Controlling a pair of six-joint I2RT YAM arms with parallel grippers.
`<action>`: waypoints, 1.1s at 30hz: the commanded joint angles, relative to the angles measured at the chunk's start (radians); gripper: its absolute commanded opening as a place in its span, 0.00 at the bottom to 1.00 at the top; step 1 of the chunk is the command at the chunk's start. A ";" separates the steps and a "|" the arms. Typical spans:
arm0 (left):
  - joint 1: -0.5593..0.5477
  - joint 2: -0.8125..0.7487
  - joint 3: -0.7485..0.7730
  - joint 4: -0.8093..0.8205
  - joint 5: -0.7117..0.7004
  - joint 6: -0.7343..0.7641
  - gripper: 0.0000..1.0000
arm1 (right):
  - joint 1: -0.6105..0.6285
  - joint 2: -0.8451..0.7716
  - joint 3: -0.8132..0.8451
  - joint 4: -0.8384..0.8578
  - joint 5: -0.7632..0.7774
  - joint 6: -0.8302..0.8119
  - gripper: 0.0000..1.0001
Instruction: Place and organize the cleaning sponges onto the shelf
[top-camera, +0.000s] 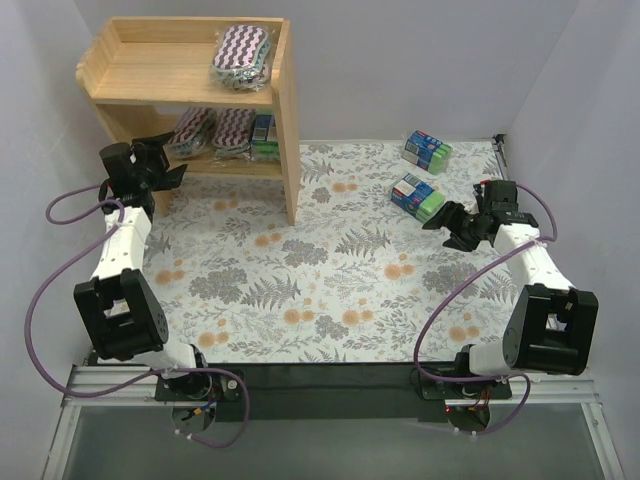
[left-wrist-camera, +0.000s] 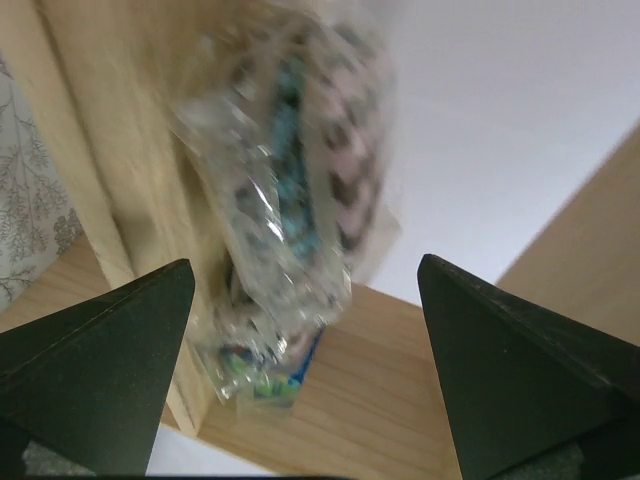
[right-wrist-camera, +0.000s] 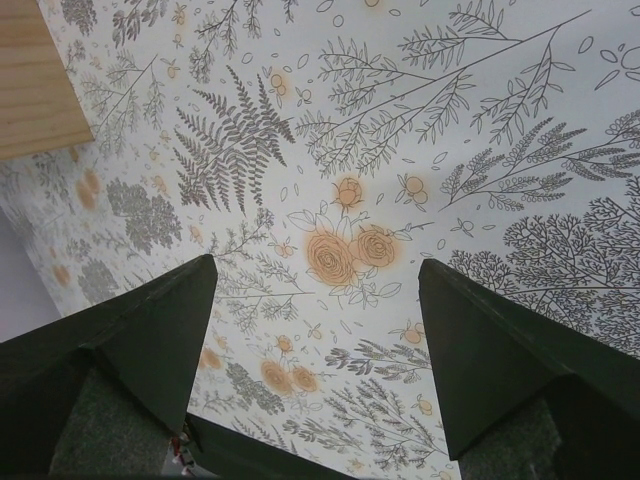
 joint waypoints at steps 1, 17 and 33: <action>-0.001 0.045 0.064 0.025 0.016 -0.030 0.84 | 0.017 -0.040 0.000 0.006 -0.020 -0.021 0.75; -0.011 0.090 0.085 0.066 0.044 -0.004 0.15 | 0.028 -0.056 -0.018 0.005 -0.026 -0.022 0.71; -0.001 -0.456 0.074 -0.501 -0.148 0.135 0.00 | 0.029 -0.063 -0.015 0.002 -0.033 -0.025 0.70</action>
